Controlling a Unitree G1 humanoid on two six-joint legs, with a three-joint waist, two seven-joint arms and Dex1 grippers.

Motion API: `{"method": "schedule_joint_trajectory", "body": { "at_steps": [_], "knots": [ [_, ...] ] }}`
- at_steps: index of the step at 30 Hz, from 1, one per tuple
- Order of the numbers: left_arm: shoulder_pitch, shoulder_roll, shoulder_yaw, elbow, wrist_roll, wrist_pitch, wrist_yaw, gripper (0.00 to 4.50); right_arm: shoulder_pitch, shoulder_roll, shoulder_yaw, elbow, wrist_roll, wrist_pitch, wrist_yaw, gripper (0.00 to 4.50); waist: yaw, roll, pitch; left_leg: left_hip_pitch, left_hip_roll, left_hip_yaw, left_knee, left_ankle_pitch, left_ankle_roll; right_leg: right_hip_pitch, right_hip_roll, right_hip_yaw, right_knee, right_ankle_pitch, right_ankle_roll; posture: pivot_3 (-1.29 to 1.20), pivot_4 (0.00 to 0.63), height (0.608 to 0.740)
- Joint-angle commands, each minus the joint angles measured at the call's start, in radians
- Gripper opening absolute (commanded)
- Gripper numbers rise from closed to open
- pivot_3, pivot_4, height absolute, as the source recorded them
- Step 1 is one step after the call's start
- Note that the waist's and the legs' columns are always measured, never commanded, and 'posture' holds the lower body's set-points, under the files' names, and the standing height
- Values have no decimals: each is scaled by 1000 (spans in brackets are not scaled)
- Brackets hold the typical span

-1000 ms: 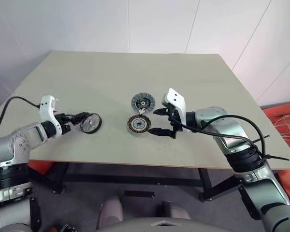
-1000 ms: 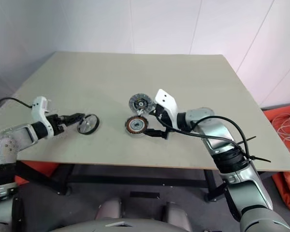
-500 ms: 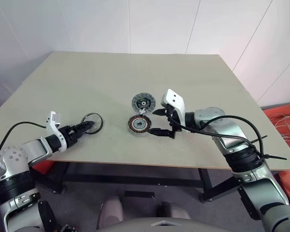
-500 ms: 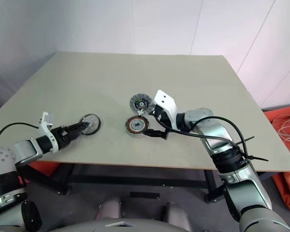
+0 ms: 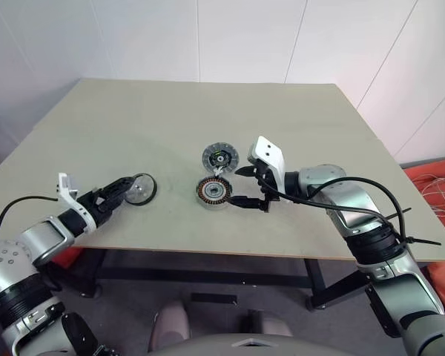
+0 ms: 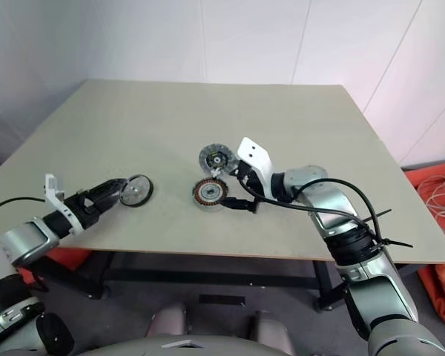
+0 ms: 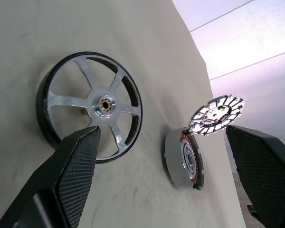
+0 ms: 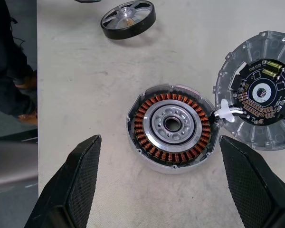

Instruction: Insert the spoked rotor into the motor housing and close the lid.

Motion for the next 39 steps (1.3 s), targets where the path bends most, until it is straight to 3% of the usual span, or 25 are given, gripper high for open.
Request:
{"method": "schedule_joint_trajectory", "body": {
  "at_steps": [1, 23, 26, 39],
  "knots": [
    [17, 5, -4, -26, -36, -18, 3, 4500, -24, -5, -24, -7, 9, -17, 0, 4493, 1, 0, 0, 0, 0, 0, 0, 0, 0, 0, 0, 0, 0, 0, 0, 0, 0, 740],
    [-67, -4, -165, 206, 45, -271, -16, 4500, -34, 3, -27, -18, 12, -5, -20, 4493, 6, 0, 0, 2, -1, -1, -1, 0, 0, 2, 0, 0, -1, -1, 1, 0, 0, 740],
    [-50, -11, -164, 196, 32, -276, -11, 4500, -35, 5, -27, -20, 14, -5, -22, 4493, 7, 0, 0, 5, -1, -1, -2, 0, 0, 5, 0, 0, -1, -4, 7, 0, 0, 740],
    [-35, -44, -219, 148, 24, -319, -18, 4500, -44, 16, -31, -15, 16, -10, -29, 4493, 16, 0, 0, 8, -1, -1, -3, 0, 0, 7, -1, 1, -1, -4, 8, 0, 0, 740]
  ]
}}
